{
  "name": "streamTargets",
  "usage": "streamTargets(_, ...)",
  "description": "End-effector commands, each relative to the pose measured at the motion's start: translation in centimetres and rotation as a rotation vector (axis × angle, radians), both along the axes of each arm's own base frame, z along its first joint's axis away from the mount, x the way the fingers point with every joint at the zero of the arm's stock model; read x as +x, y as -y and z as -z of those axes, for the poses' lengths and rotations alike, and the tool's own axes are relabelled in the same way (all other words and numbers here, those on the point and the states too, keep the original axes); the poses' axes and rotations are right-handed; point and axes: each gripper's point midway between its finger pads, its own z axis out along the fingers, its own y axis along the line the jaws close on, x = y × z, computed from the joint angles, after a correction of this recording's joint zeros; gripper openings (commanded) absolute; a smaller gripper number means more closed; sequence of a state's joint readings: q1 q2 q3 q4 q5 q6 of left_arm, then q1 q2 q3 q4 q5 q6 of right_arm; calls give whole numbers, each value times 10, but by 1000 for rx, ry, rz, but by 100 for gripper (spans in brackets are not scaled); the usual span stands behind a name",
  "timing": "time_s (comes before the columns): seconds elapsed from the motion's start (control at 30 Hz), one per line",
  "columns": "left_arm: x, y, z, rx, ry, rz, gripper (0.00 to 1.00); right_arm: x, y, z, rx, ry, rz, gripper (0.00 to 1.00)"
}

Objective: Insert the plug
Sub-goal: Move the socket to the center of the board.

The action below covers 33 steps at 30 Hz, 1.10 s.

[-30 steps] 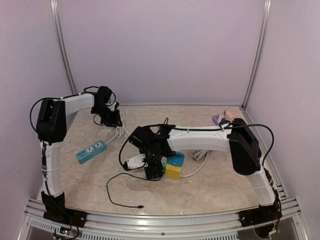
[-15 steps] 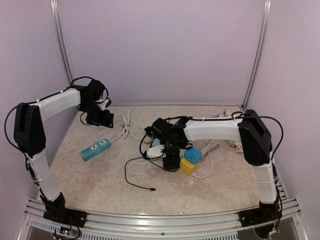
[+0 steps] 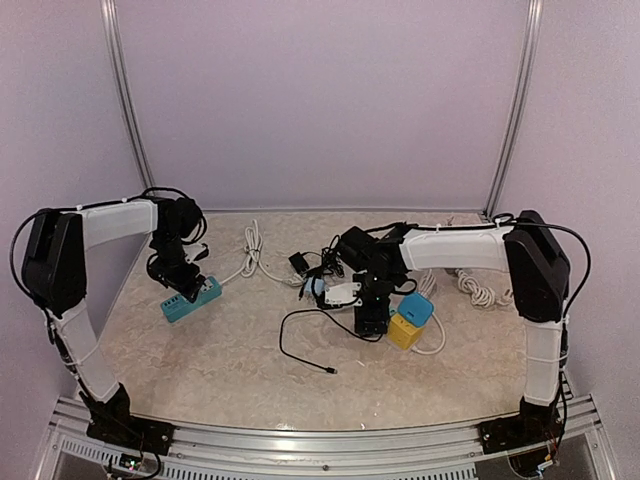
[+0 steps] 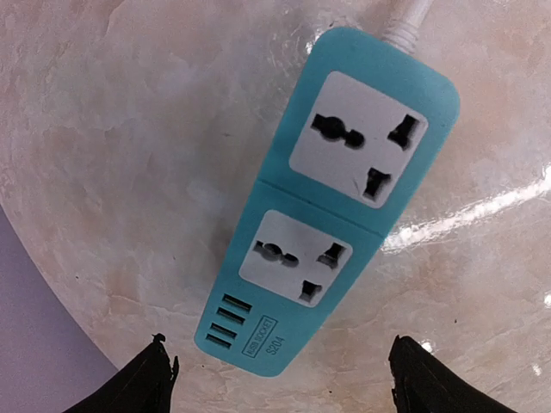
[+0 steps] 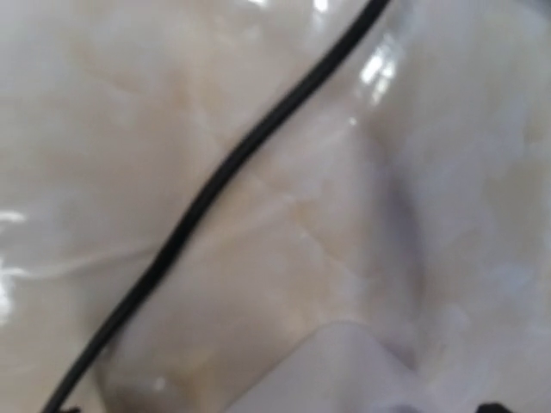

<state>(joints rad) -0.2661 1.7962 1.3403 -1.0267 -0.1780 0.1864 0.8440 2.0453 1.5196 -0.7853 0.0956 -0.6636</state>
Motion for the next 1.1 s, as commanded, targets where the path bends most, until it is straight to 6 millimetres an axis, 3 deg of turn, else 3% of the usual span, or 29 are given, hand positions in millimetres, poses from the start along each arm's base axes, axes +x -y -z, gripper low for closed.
streamTargets(0.0, 8, -14, 18, 58, -57, 33, 84, -16, -4, -25, 89, -36, 3, 100)
streamTargets(0.1, 13, -17, 36, 32, -111, -1, 83, -19, -14, -46, 165, -35, -11, 100)
streamTargets(0.2, 7, -2, 52, 20, -150, 38, 79, -21, -26, -75, 258, -45, 3, 100)
streamTargets(0.3, 3, 22, 58, -25, -153, 79, 64, -15, -41, -113, 389, -15, 56, 100)
streamTargets(0.43, -6, 42, 68, -40, -185, 80, 38, 22, -46, -168, 607, 154, 310, 100)
streamTargets(0.6, -20, 79, 74, -81, -190, 59, 28, 36, -47, -214, 875, 133, 547, 100)
streamTargets(0.7, -23, 107, 75, -173, -137, -44, 39, 40, -52, -211, 1010, 28, 681, 100)
streamTargets(0.83, -21, 132, 58, -243, 61, -134, 57, 54, -61, -183, 1028, -70, 867, 99)
streamTargets(0.93, -36, 155, 47, -301, 105, -137, 68, 64, -63, -155, 992, -89, 971, 98)
streamTargets(1.07, -58, 194, 25, -392, 127, -71, 75, 76, -60, -131, 981, -49, 1061, 95)
